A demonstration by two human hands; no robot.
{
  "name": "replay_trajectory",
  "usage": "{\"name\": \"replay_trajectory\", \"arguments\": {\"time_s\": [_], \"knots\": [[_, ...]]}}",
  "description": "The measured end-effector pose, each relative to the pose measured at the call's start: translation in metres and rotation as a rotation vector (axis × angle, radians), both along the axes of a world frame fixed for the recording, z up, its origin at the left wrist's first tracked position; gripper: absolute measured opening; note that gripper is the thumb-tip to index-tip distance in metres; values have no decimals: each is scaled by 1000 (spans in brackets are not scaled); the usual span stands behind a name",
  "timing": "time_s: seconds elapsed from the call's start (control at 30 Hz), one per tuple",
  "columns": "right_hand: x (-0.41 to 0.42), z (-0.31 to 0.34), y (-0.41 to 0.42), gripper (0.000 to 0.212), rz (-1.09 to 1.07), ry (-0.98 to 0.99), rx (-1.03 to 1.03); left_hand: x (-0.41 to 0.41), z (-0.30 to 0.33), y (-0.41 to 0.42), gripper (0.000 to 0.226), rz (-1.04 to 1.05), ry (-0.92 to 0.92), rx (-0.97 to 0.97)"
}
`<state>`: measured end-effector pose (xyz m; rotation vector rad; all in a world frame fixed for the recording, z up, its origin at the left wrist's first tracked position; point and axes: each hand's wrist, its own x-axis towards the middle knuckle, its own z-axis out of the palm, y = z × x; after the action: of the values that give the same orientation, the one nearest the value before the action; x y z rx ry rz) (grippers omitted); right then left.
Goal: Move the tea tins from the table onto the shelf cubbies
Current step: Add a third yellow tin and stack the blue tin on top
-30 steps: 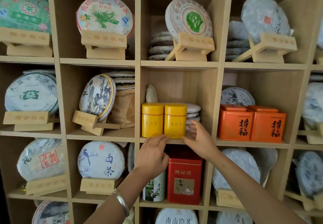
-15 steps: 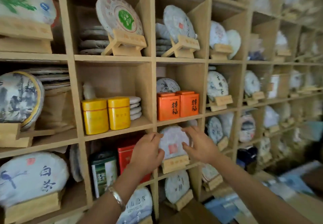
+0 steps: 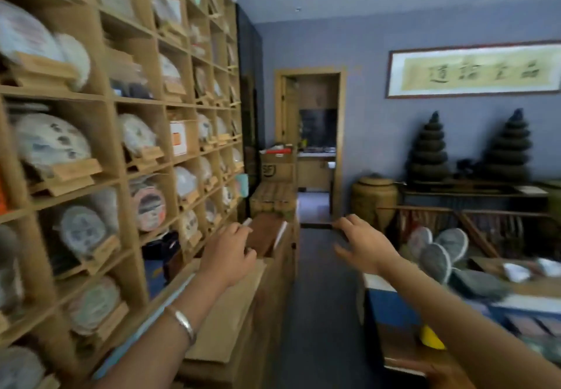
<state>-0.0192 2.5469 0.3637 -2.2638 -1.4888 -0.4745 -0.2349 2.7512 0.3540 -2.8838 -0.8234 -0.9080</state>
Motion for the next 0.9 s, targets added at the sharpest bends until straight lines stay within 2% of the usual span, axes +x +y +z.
{"name": "replay_trajectory", "arguments": {"time_s": [0.23,0.43,0.67,0.9], "knots": [[120,-21,-179,43,-271,38,-53,188,-27,-147,46,-314,-26,-10],[206,-27,-274,51,-352,51,-135,312,-47,-242,44,-401,26,-44],[282,-45,-320,50,-369,99,-145,395,-66,-284,41,-420,98,-90],[350,-76,-301,52,-364,155,-166,470,-92,-270,45,-451,176,-115]]}}
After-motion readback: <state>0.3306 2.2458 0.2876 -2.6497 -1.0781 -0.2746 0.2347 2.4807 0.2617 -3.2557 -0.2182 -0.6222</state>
